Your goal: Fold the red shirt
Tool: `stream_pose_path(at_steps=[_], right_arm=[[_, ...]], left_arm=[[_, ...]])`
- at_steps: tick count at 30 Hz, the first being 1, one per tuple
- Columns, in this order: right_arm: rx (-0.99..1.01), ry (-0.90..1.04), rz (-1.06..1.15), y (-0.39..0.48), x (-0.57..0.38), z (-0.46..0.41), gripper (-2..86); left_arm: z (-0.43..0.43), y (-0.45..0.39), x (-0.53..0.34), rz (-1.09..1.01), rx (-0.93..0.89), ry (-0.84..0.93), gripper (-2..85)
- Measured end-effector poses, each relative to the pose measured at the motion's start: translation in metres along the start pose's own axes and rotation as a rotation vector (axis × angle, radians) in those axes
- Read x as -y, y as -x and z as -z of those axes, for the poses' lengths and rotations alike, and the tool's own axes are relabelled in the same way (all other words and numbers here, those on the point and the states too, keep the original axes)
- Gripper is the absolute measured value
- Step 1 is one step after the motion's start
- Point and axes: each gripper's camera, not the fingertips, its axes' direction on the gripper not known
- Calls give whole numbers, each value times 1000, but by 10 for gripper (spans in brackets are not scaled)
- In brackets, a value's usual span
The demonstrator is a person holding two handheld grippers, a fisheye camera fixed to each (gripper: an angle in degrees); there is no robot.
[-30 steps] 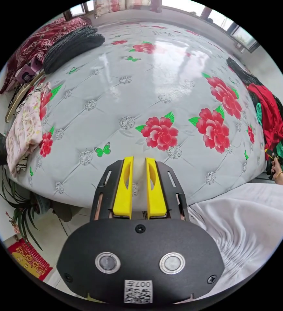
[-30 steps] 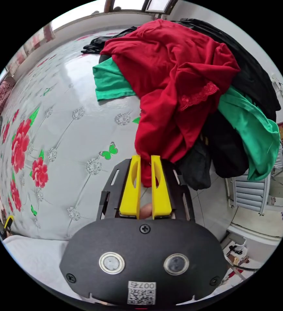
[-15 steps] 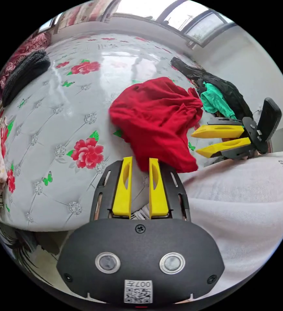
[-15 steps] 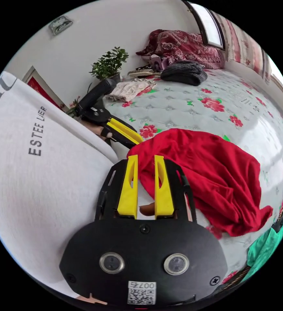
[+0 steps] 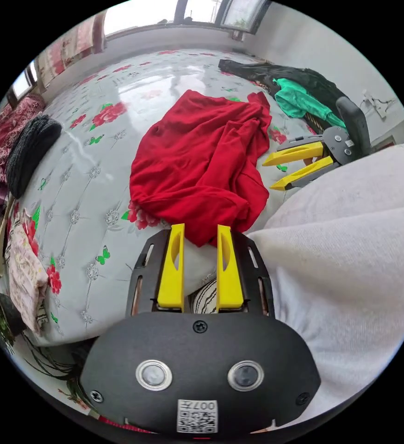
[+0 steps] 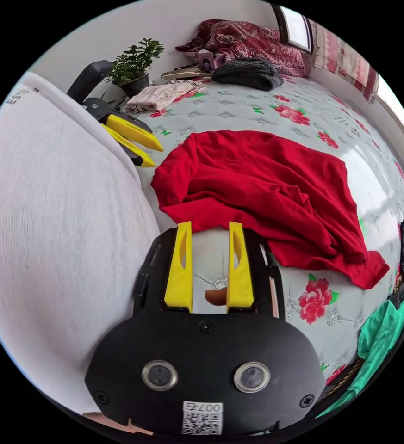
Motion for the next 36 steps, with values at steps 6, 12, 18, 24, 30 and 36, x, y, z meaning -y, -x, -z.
stream_pose_path(at_steps=[6,12,18,24,30,36], right_arm=[[-132,92,-125,18,6,-27,35],[-315,-415,-419,28,-59,114,8],[-610,-824,-529,91,-111,230,3],[-962,-1151,-443,185,-130,294,2],[-1107,-1242,-331,217,-127,327,2],[-1050,-1132,-309,134,-63,337,7]], left_arm=[[-18,-12,-1,-135,105,40,37],[68,29,-65,79,32,-305,0],[165,47,-115,145,17,-631,-8],[292,19,-156,10,81,-1049,-9],[358,-27,-184,-125,331,-1315,-9],[350,17,-101,-19,356,-1231,-9]])
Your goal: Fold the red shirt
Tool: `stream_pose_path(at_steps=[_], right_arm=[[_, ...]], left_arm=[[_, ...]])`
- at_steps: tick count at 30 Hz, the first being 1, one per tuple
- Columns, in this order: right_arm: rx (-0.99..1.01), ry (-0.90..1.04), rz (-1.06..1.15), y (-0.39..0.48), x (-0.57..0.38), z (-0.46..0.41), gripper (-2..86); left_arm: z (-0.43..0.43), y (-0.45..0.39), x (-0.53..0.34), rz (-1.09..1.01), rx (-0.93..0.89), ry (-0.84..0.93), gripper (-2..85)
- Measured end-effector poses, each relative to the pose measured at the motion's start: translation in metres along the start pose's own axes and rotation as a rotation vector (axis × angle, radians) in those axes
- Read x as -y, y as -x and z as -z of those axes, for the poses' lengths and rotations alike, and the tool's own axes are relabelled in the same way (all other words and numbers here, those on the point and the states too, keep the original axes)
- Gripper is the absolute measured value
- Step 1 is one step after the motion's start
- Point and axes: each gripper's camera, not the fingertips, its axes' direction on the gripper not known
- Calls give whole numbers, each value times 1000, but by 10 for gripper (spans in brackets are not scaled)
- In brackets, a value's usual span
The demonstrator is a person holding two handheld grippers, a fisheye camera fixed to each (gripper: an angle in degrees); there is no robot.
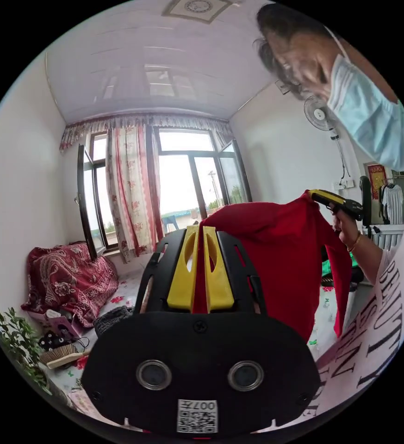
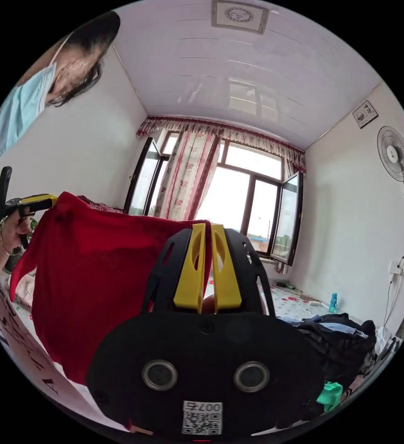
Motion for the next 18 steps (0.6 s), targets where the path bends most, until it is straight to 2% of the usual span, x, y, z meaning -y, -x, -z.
stream_pose_path(at_steps=[2,4,6,8,11,13,15,16,18], right_arm=[[22,54,-29,-3,2,-58,11],[105,233,-131,-11,-8,-144,24],[141,399,-162,-12,-28,-187,34],[162,495,-160,-10,-59,-202,42],[226,673,-144,-2,-144,-203,52],[252,948,-168,7,-228,-207,56],[278,1118,-211,13,-279,-205,60],[282,1183,-220,17,-300,-203,62],[269,1255,-189,23,-319,-206,63]], left_arm=[[-67,22,4,58,19,124,-9],[-163,54,-9,187,185,414,-9],[-201,72,-33,260,355,564,-9],[-208,81,-64,307,398,620,-9],[-195,76,-136,374,295,672,-9],[-192,55,-207,417,182,859,-8],[-191,31,-257,444,105,1038,-5],[-189,13,-283,464,54,1141,-3],[-188,-10,-306,474,-11,1229,4]])
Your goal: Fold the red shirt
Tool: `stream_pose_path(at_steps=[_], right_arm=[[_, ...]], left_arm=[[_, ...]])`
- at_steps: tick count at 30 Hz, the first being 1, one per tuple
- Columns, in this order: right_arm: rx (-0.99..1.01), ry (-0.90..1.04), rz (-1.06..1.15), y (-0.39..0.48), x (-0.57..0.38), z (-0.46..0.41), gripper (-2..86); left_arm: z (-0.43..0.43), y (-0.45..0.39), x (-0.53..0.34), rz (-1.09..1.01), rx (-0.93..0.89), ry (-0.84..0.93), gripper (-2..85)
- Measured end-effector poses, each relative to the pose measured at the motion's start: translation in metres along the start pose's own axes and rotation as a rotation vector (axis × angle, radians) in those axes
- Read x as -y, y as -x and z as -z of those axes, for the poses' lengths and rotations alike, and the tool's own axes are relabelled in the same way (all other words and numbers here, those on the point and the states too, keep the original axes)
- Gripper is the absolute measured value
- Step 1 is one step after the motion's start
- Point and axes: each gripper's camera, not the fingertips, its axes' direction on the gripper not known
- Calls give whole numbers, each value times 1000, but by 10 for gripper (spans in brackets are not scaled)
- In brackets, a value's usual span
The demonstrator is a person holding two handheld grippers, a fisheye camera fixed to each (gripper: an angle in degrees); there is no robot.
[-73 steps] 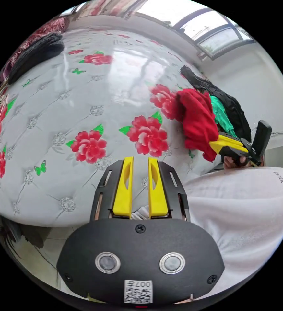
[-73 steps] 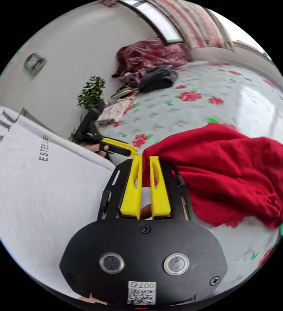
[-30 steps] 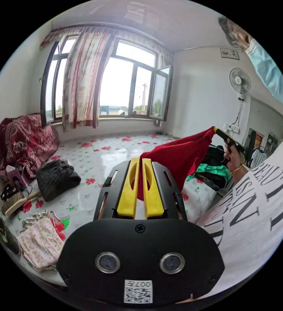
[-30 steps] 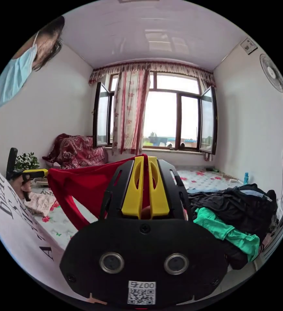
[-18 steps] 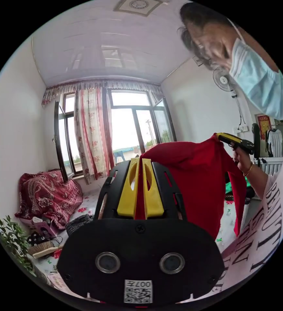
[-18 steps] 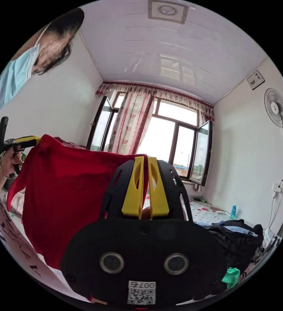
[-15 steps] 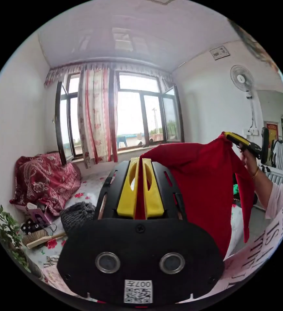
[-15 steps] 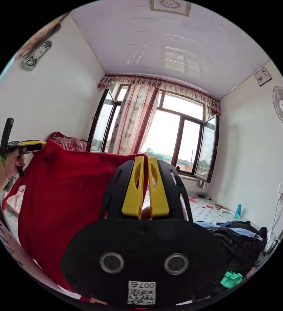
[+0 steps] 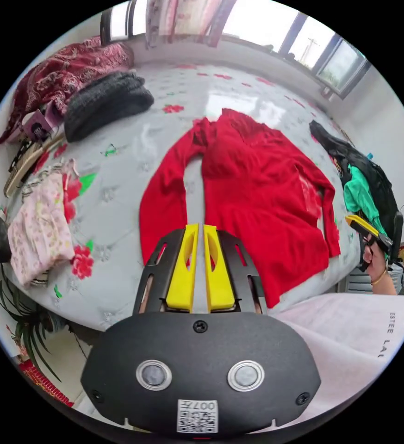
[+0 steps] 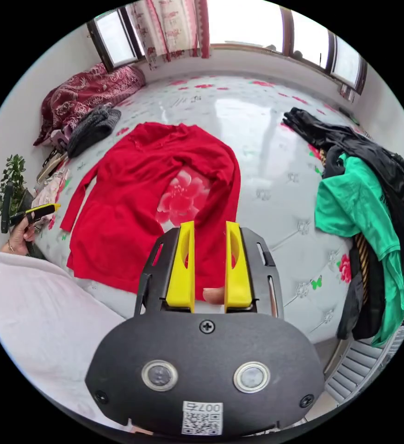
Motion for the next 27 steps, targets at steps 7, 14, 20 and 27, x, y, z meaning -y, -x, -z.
stream_pose_path(at_steps=[7,14,20,27], right_arm=[[-22,131,95,-16,59,-31,27],[-287,-162,-393,-146,86,64,15],[161,-164,-122,-107,68,80,35],[383,138,255,36,42,7,48]], left_arm=[[-18,-41,17,-121,7,95,26],[8,-39,30,-109,78,47,12],[17,-35,25,-47,30,51,48],[5,-74,47,-134,85,127,59]])
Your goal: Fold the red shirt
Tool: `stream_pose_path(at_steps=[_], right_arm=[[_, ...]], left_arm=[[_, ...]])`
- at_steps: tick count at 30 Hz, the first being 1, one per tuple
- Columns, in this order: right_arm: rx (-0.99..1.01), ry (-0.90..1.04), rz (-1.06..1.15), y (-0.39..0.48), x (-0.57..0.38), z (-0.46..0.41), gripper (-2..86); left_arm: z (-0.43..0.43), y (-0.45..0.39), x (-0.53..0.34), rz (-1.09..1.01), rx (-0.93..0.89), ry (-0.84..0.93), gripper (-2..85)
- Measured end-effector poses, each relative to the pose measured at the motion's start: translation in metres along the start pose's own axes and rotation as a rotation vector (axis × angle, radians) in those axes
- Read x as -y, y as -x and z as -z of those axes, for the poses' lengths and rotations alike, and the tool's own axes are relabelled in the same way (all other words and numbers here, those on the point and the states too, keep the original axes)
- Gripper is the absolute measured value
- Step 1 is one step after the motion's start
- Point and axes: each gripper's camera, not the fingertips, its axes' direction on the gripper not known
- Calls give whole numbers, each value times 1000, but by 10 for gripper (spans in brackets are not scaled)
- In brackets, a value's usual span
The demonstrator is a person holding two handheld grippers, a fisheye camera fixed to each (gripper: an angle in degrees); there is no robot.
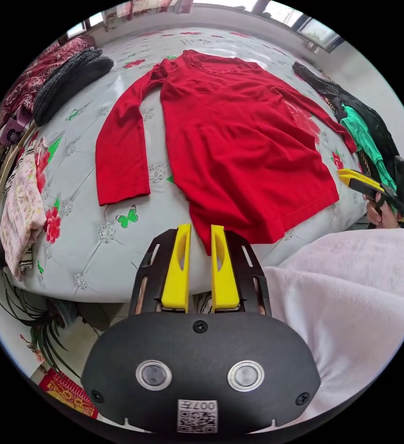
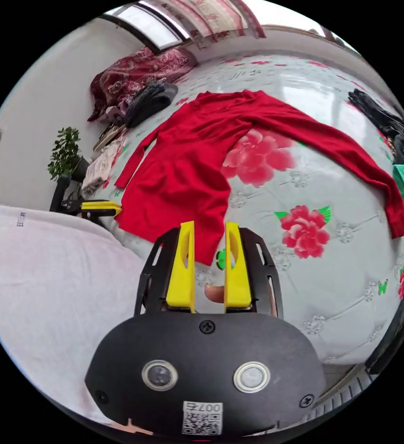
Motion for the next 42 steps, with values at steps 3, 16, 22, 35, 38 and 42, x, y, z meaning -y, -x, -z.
stream_pose_path(at_steps=[3,16,22,35,38,42], right_arm=[[-172,50,123,22,1,-7,26],[-109,32,78,-10,-50,73,20],[-224,-185,-171,-36,2,108,40],[-389,-106,-339,-95,160,101,55],[-357,-43,-371,-107,182,74,53],[-495,19,-321,-109,190,51,44]], left_arm=[[2,-15,13,-27,30,26,12],[49,-8,4,162,-37,-57,20],[75,54,84,159,59,-142,60],[10,109,269,107,148,10,57],[11,110,266,62,171,-35,0],[8,164,248,129,331,0,-8]])
